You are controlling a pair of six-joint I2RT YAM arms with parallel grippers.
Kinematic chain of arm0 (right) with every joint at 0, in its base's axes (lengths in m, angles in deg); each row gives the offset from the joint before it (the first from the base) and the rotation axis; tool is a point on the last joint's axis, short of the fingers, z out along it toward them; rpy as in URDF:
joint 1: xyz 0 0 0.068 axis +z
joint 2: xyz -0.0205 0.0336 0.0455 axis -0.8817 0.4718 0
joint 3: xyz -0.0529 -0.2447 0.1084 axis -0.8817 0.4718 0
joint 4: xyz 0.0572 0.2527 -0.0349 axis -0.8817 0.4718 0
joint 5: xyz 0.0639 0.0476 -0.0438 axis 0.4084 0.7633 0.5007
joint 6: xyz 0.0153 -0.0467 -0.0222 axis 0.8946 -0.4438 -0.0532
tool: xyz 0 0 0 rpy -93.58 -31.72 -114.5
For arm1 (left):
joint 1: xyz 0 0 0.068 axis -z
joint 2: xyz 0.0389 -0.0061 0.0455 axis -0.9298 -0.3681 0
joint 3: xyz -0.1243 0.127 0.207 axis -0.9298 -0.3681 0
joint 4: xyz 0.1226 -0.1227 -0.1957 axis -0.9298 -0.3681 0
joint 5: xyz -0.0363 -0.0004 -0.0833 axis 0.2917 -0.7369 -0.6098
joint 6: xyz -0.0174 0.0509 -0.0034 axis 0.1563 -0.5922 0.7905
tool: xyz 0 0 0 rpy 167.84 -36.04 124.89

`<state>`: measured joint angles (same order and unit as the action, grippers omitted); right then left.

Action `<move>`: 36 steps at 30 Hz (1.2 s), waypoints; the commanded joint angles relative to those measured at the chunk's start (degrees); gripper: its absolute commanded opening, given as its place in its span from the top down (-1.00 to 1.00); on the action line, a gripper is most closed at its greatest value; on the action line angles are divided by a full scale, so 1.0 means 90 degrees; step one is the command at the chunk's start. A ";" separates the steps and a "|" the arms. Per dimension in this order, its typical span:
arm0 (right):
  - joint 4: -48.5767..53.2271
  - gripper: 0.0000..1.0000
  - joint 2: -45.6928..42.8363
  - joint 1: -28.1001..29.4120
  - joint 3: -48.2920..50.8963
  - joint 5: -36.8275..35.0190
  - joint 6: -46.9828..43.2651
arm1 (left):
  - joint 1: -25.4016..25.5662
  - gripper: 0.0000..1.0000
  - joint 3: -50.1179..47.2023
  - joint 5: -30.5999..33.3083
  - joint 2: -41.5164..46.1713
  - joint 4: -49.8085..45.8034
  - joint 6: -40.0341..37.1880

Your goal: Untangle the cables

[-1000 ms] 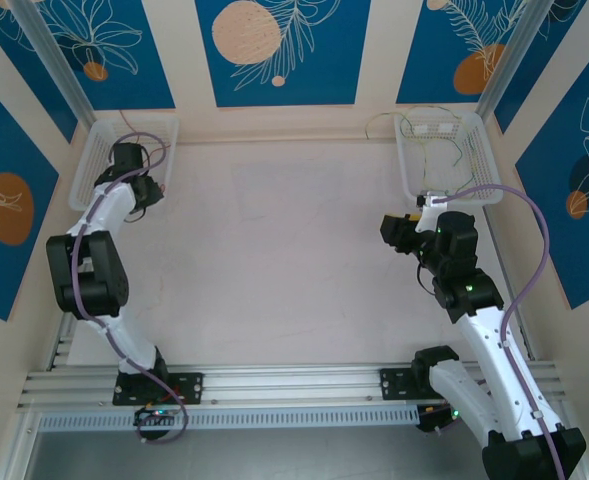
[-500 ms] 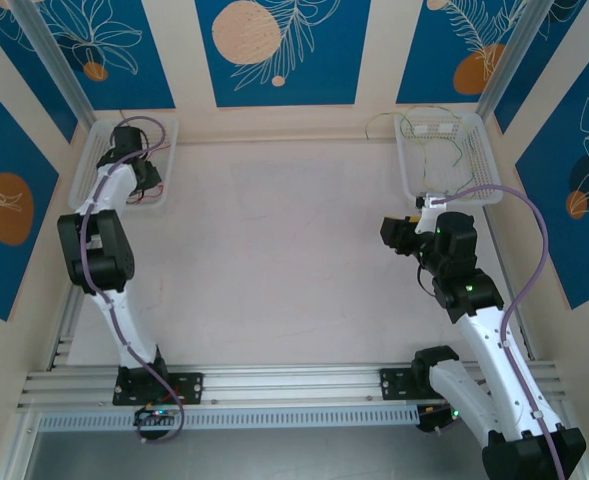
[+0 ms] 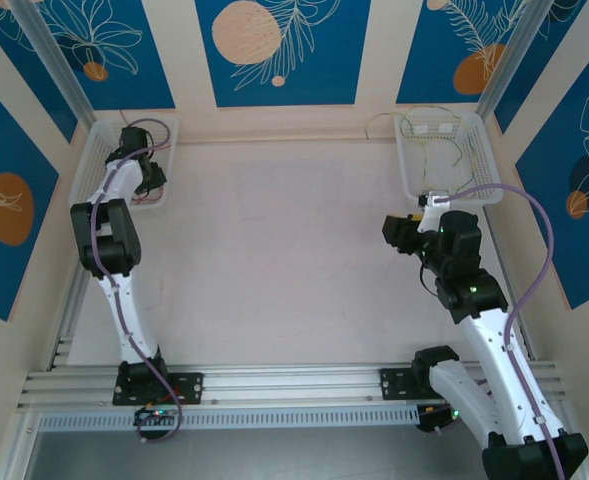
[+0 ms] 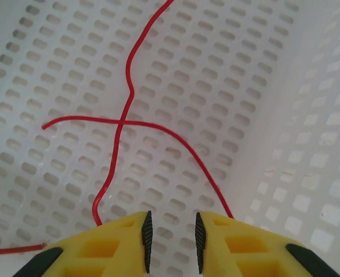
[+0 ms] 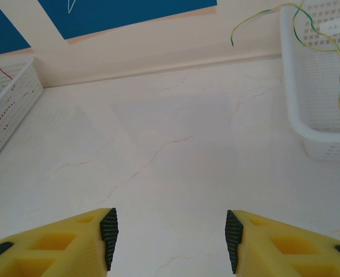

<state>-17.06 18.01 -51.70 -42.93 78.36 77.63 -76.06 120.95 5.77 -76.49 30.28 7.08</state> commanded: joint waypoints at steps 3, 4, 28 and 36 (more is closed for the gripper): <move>0.0077 -0.09 0.0031 0.0024 -0.0336 0.0014 -0.0153 | -0.0076 0.33 0.0438 -0.0127 0.0589 -0.0192 -0.0092; 0.0068 -0.09 0.0027 0.0021 -0.0344 0.0013 -0.0158 | -0.0057 0.30 0.0331 -0.0127 0.0847 -0.0195 -0.0042; -0.4700 -0.75 0.1327 -0.0251 0.3166 -0.2302 -0.1158 | 0.1729 -1.00 -0.9411 0.1722 0.6876 0.6354 -0.1890; -0.6717 -0.73 0.3134 -0.1039 0.3130 -0.1161 -0.1433 | 0.0792 -1.00 -0.9251 0.0058 0.5134 0.7898 -0.1281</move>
<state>-63.79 43.28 -60.51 -14.75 63.82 68.52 -67.19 35.97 13.83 -27.55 92.16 -6.16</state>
